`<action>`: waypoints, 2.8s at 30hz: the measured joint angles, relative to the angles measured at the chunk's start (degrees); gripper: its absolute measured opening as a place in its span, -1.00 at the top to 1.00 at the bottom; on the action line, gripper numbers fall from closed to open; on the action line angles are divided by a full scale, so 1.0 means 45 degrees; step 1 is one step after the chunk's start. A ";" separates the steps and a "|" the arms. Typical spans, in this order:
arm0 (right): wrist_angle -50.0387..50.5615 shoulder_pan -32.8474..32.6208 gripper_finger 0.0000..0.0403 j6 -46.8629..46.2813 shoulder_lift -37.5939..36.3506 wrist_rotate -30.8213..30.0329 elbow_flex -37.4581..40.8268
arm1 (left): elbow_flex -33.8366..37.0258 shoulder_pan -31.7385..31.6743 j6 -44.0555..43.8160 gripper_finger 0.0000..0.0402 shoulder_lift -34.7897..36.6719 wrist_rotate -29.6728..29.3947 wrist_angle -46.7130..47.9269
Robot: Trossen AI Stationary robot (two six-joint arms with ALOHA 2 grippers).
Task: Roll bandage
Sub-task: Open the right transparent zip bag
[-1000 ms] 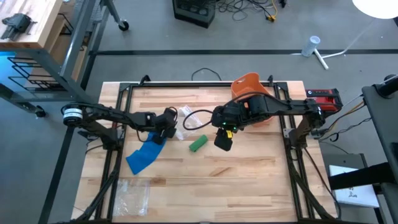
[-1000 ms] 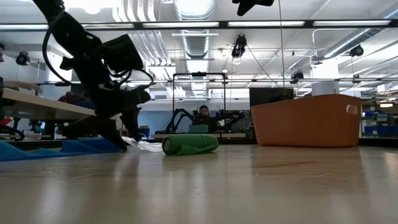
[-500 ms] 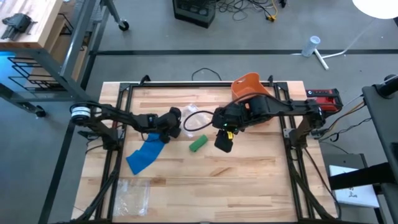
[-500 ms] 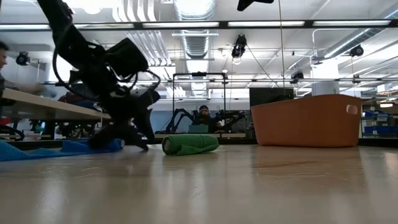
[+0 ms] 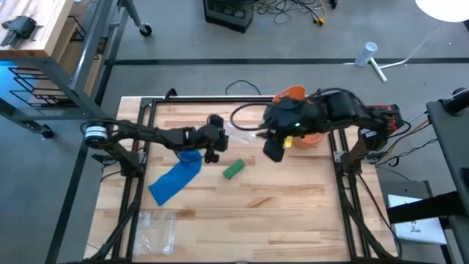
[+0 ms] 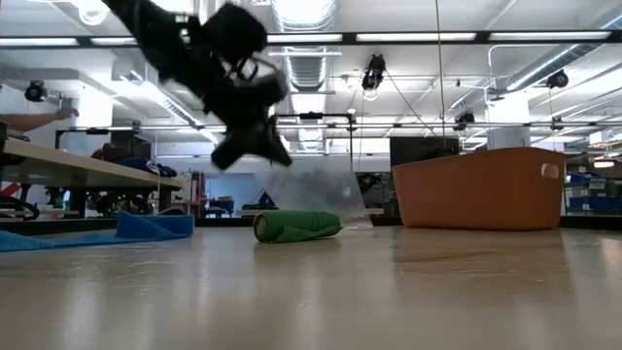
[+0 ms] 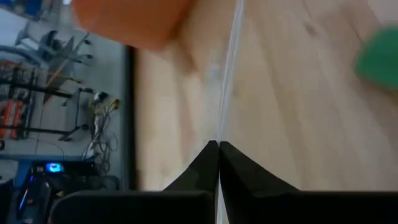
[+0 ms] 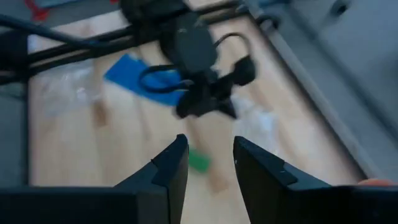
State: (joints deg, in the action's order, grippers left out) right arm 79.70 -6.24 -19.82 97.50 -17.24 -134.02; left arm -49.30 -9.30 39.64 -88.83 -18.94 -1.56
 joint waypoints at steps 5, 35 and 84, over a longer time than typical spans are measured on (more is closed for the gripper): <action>-0.0141 0.0226 0.44 0.0344 -0.0838 -0.0944 0.0288 | -0.2221 -0.0015 -0.1220 1.00 0.1590 0.0075 0.2086; -0.6994 0.0505 0.08 0.3197 -0.2388 -0.0742 0.6250 | -1.1266 -0.0038 -0.6369 1.00 0.3661 0.1107 0.8403; -1.8184 0.0369 0.26 0.7953 -0.1421 -0.1751 0.8189 | -1.4123 -0.0038 -1.2425 1.00 0.3103 0.1297 0.6839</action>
State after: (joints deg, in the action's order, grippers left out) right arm -2.13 -4.58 15.97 91.11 -25.12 -97.17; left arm -112.86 -9.47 -16.27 -74.87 -13.10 29.21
